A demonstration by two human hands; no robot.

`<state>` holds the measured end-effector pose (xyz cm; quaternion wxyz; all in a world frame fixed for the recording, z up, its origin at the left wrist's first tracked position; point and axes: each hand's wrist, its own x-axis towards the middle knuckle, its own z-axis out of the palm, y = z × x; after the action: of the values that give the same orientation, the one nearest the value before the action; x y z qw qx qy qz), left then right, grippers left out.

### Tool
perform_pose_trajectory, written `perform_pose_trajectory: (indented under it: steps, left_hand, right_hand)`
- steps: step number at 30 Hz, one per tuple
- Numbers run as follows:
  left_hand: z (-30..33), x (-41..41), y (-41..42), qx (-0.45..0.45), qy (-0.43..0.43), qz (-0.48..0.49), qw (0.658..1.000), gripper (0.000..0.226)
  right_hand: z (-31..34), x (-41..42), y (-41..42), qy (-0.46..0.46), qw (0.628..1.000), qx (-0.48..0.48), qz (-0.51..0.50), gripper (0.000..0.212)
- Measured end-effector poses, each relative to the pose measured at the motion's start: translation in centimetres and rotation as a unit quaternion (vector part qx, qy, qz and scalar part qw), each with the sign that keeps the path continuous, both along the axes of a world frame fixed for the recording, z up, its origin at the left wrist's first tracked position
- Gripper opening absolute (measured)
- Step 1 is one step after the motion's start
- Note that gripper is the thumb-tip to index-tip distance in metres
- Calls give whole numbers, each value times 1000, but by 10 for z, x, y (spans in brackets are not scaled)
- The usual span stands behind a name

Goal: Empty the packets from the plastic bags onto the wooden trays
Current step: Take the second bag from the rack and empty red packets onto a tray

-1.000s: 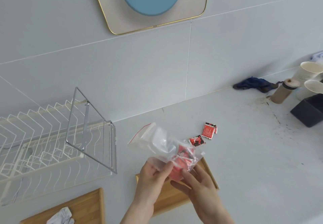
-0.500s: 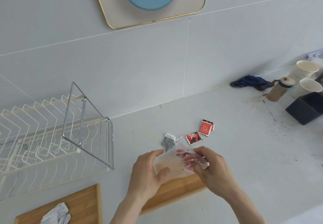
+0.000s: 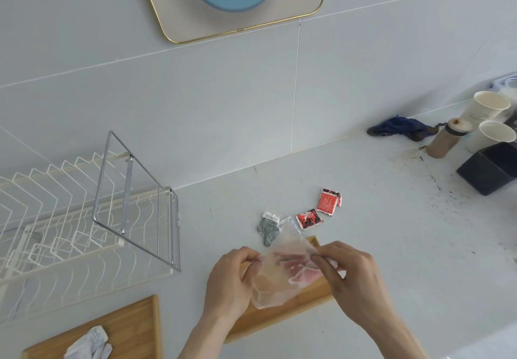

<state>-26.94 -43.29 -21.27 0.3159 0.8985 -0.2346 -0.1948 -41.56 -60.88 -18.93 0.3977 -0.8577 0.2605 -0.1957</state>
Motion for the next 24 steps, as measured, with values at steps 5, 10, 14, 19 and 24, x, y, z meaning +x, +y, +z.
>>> perform_pose_trajectory:
  steps: [5, 10, 14, 19, 24]
  left_hand:
    - [-1, -4, -3, -1, 14, -1, 1000, 12]
    - [2, -3, -3, -1, 31, 6, 1000, 11]
    - [6, -2, -3, -5, 29, 7, 1000, 18]
    - [12, -4, -11, -45, 45, 3, 998, 13]
    - [19, -7, -19, -91, 73, 1, 993, 6]
  right_hand:
    - [9, 2, 1, -2, 1000, -2, -27, 20]
    - [15, 1, 2, -7, 999, -1, -36, 22]
    - [28, 2, 3, -36, 998, 3, -44, 23]
    - [43, 9, 2, -60, 997, 3, -55, 17]
    - [57, 10, -1, -94, 992, -18, -88, 13]
